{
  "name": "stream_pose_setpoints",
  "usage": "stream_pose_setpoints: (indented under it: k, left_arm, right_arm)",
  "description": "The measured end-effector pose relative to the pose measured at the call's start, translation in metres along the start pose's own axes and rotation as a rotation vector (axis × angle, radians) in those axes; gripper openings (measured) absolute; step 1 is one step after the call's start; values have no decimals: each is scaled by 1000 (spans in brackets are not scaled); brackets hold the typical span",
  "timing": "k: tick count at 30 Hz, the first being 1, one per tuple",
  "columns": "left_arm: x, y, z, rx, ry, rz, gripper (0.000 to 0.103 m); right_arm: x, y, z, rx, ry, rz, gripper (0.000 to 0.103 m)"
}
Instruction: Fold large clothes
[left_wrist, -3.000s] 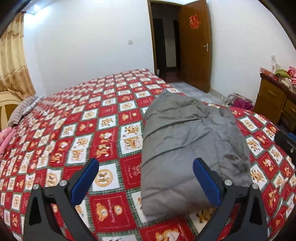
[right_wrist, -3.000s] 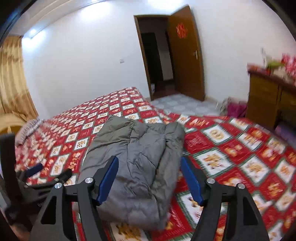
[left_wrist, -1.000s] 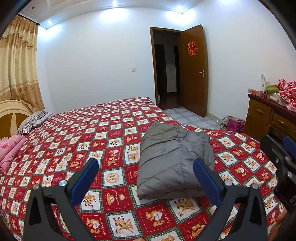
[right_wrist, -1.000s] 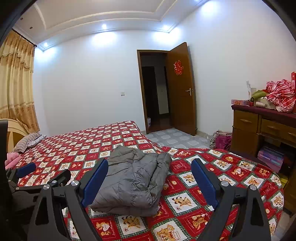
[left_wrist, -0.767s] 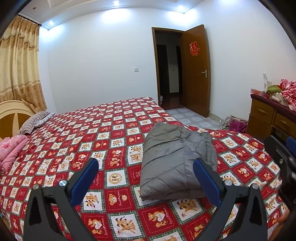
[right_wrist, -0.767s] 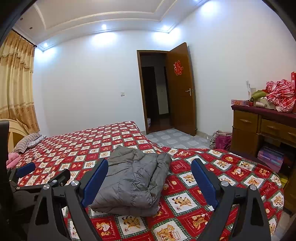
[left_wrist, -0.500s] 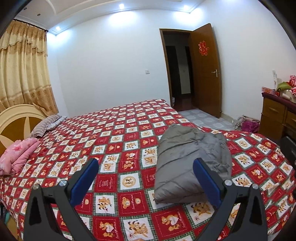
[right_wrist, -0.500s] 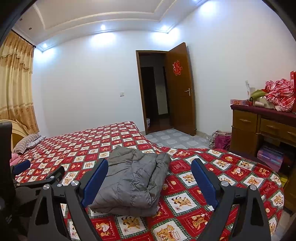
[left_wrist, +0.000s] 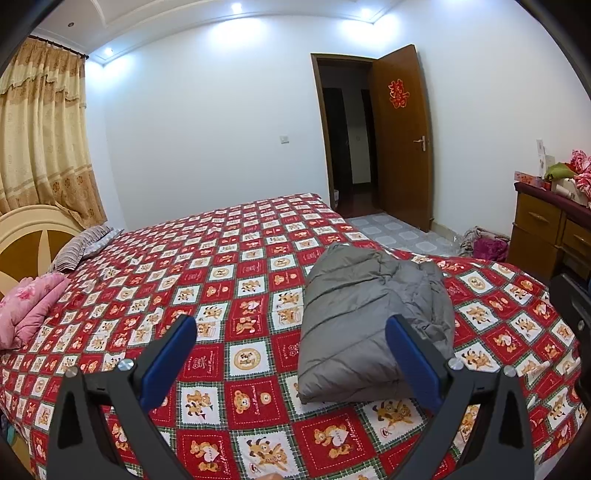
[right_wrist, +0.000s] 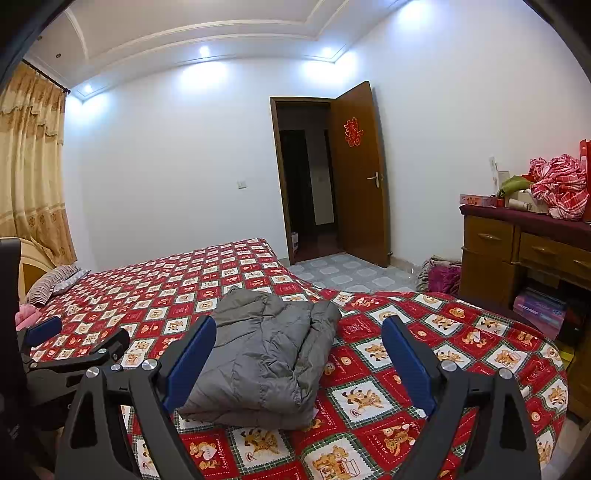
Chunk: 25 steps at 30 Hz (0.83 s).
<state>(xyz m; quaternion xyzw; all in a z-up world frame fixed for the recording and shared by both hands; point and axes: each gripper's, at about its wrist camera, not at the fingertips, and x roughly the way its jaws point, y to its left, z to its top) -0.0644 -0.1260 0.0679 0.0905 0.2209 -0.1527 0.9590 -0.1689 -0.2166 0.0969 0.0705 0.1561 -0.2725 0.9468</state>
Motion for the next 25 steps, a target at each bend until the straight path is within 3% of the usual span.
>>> stream_pose_setpoints:
  k: [25]
  left_arm:
    - [20,20,-2,-55,40,-26,103]
  right_arm:
    - [24,2,-16,-1,77,-19,92]
